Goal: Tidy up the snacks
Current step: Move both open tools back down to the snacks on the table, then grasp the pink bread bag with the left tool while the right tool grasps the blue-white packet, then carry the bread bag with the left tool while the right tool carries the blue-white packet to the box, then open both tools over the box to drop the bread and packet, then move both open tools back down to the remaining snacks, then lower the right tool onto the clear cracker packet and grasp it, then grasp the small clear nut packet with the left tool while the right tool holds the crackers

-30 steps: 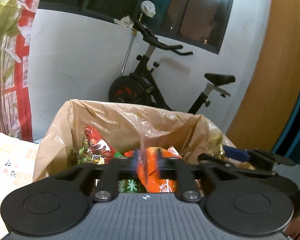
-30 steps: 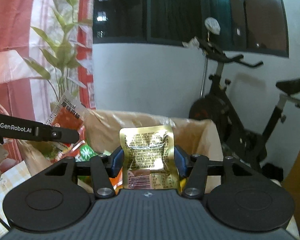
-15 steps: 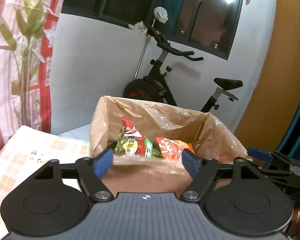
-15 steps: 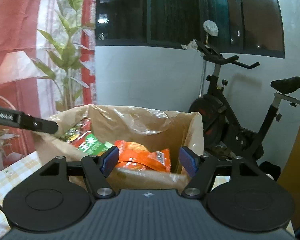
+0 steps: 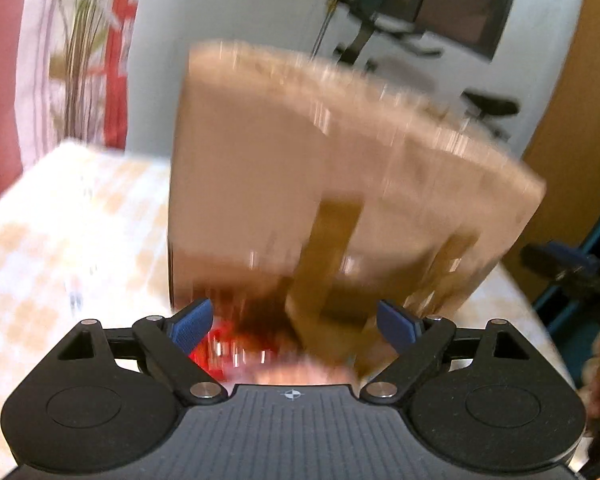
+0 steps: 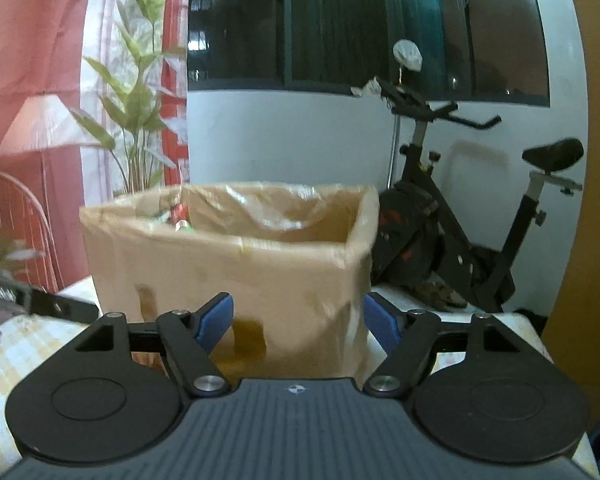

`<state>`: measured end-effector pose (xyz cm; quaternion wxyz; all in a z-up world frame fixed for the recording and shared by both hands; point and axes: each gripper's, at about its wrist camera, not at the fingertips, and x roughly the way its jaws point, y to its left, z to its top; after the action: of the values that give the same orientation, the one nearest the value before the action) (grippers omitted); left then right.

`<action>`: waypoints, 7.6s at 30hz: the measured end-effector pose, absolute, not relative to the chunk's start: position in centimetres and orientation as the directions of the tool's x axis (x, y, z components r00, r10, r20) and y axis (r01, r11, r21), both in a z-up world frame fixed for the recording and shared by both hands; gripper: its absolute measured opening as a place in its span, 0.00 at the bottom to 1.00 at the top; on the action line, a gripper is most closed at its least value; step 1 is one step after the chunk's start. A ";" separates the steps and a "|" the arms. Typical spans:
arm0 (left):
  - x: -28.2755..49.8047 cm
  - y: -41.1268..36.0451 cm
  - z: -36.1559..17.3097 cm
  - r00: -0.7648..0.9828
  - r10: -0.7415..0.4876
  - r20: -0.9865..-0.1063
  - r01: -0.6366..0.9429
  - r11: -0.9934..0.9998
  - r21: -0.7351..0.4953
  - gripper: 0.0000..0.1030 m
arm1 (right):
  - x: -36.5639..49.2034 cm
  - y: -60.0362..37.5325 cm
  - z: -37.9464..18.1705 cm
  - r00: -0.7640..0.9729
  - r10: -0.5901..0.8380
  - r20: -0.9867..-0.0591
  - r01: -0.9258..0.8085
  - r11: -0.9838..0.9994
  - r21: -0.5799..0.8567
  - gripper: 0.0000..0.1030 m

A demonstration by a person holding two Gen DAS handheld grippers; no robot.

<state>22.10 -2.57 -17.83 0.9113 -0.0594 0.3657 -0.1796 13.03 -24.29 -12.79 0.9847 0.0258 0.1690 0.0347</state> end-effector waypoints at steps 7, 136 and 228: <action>22.1 -4.5 -22.4 0.553 -0.364 -0.749 0.283 0.928 -0.243 0.86 | 11.6 -25.5 -16.1 0.908 0.045 -0.417 -0.007 0.996 0.091 0.73; 19.2 2.0 -15.6 0.765 -0.275 -0.583 0.227 0.961 -0.156 0.79 | 12.5 -21.1 -19.2 0.755 0.097 -0.649 0.020 0.985 0.171 0.62; 18.9 2.0 -19.7 0.633 -0.346 -0.692 0.248 0.938 -0.242 0.59 | 11.5 -22.5 -24.4 0.723 0.044 -0.690 -0.066 0.998 -0.006 0.48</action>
<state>18.86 1.99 -19.74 0.9015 -0.0622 0.3952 -0.1648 11.50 -22.47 -24.44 0.9279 -0.0150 0.3712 0.0298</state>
